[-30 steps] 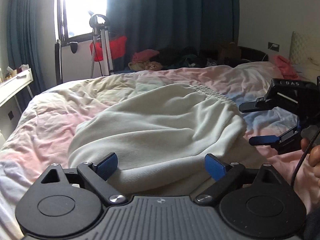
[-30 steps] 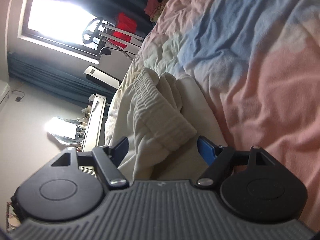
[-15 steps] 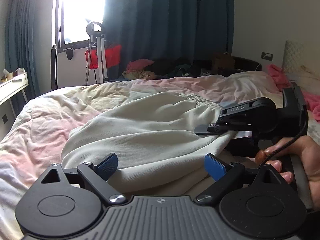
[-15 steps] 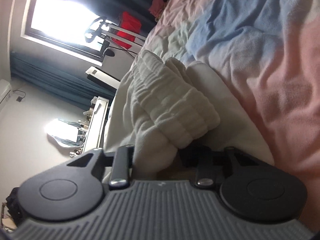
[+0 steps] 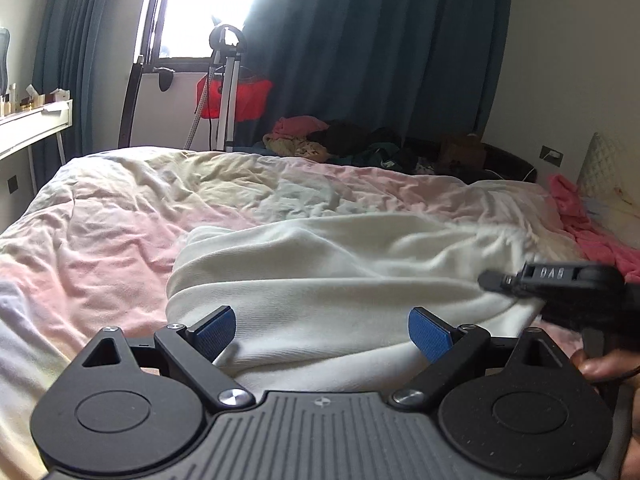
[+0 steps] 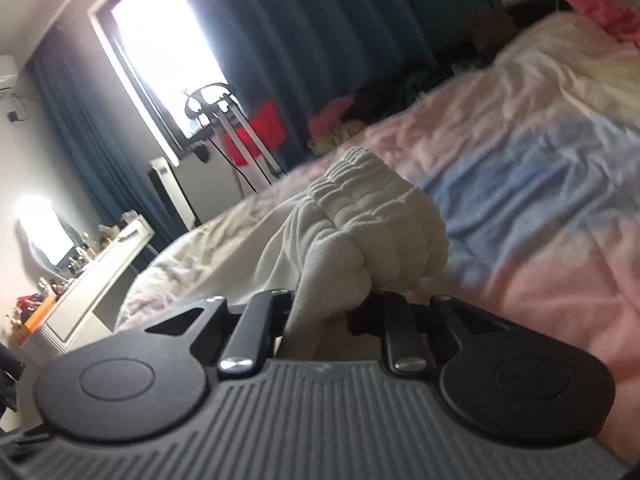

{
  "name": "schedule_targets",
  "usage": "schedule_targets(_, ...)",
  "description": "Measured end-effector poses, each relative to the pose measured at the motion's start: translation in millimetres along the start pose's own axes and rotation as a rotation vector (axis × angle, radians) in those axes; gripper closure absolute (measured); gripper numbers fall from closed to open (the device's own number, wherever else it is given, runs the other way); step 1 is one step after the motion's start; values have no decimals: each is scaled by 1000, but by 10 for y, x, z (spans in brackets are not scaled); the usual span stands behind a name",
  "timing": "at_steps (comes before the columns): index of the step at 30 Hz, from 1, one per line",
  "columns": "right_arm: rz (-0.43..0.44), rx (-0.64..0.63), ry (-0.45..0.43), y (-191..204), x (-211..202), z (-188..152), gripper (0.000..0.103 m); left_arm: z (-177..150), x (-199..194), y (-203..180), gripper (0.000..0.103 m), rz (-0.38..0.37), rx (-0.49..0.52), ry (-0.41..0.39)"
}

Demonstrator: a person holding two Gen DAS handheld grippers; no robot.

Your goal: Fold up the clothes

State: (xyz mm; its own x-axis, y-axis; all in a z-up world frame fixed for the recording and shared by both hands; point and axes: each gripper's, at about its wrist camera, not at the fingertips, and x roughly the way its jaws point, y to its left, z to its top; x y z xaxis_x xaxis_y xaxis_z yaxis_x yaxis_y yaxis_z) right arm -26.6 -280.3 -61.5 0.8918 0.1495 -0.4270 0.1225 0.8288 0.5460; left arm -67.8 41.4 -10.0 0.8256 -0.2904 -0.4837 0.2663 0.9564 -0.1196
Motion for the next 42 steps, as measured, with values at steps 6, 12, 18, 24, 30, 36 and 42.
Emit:
schedule_targets(6,42,94,90,-132,60,-36,80,7,-12,39,9,11,-23,15)
schedule_targets(12,51,115,167,-127,18,-68,60,71,2,183,9,-1,-97,42)
schedule_targets(18,70,211,217,-285,41,-151,30,100,93,644,9,-7,-349,134)
schedule_targets(24,106,392,254,-565,118,-256,27,30,244,941,9,-7,-491,227)
schedule_targets(30,134,452,298,-670,241,-326,28,-179,436,1168,9,-74,-691,321)
schedule_targets(36,106,382,322,-549,318,-344,24,-215,474,1180,10,-92,-710,322)
schedule_targets(42,224,353,239,-433,162,-280,23,-201,478,1132,12,-81,-680,318)
